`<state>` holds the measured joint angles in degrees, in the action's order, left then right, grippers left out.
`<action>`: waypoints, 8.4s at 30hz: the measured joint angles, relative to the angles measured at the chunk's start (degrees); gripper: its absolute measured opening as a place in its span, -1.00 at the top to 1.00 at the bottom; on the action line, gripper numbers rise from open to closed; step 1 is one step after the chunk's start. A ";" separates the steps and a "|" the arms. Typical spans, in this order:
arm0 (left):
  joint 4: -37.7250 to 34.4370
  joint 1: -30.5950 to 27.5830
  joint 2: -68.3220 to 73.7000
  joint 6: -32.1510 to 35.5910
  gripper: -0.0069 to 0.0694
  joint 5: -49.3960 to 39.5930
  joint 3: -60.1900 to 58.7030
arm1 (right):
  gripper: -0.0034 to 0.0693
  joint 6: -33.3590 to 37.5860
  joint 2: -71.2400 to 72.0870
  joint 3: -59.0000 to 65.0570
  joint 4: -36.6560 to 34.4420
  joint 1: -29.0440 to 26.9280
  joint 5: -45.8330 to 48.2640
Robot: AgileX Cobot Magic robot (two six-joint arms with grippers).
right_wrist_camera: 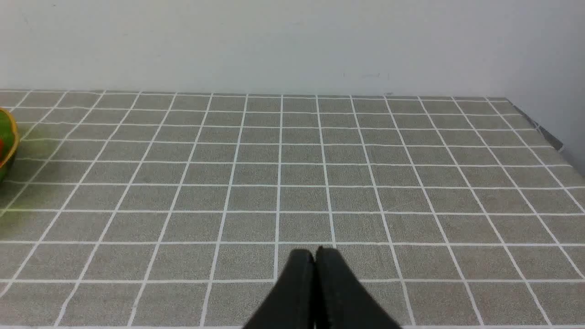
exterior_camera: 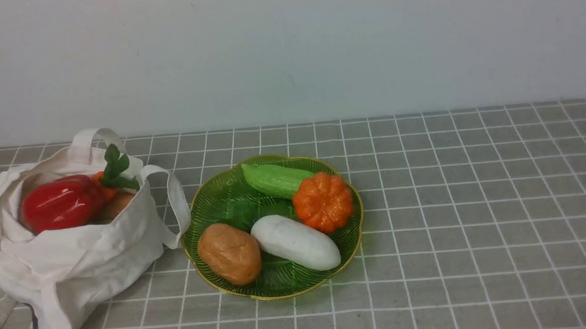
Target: Take vegetables from bag on grey coffee tablecloth place on plate.
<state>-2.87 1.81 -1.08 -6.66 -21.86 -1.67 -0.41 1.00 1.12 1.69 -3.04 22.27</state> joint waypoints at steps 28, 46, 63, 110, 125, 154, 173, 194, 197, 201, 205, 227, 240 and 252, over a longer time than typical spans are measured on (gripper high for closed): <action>0.00 0.00 0.00 0.05 0.83 0.00 0.00 | 0.94 0.00 0.00 0.00 0.00 0.00 0.00; 0.00 0.00 0.00 0.05 0.83 30.42 -0.05 | 0.94 0.00 0.00 0.00 0.00 0.00 0.00; -2.13 0.00 4.93 0.05 0.83 39.59 12.20 | 0.94 0.00 0.00 0.00 0.00 0.00 0.00; 7.36 -0.23 100.29 41.00 0.37 -39.79 84.57 | 0.94 0.00 0.00 0.00 0.00 0.00 0.00; 8.94 -0.23 106.91 39.97 -0.98 -35.51 84.58 | 0.94 0.00 0.00 0.00 0.00 0.00 0.00; 2.88 15.84 94.90 17.85 -0.44 -38.42 86.49 | 0.94 0.00 0.00 0.00 0.00 0.00 0.00; 18.18 26.88 112.93 9.25 -0.71 -20.98 86.43 | 0.94 0.00 0.00 0.00 0.00 0.00 0.00; 25.35 28.50 95.66 -2.56 0.76 -45.98 94.30 | 0.94 0.00 0.00 0.00 0.00 0.00 0.00; 22.77 28.50 87.35 -2.56 0.83 -46.32 94.24 | 0.94 0.00 0.00 0.00 0.00 0.00 0.00; 20.82 28.50 77.67 -2.56 0.83 -45.26 92.97 | 0.94 0.00 0.00 0.00 0.00 0.00 0.00; 19.07 28.50 63.10 -2.80 0.83 -38.87 86.85 | 0.94 0.00 0.00 0.00 0.00 0.00 0.00; 16.98 28.54 28.74 -2.87 0.83 -30.78 59.97 | 0.94 0.00 0.00 0.00 0.00 0.00 0.00; 10.90 22.11 18.71 -0.73 0.83 -18.05 41.89 | 0.94 0.00 0.00 0.00 0.00 0.00 0.00; 4.25 3.88 0.94 4.85 0.83 1.75 5.18 | 0.94 0.00 0.00 0.00 0.00 0.00 0.00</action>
<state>1.38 5.69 -0.14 -1.82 -20.11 3.51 -0.41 1.00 1.12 1.69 -3.04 22.27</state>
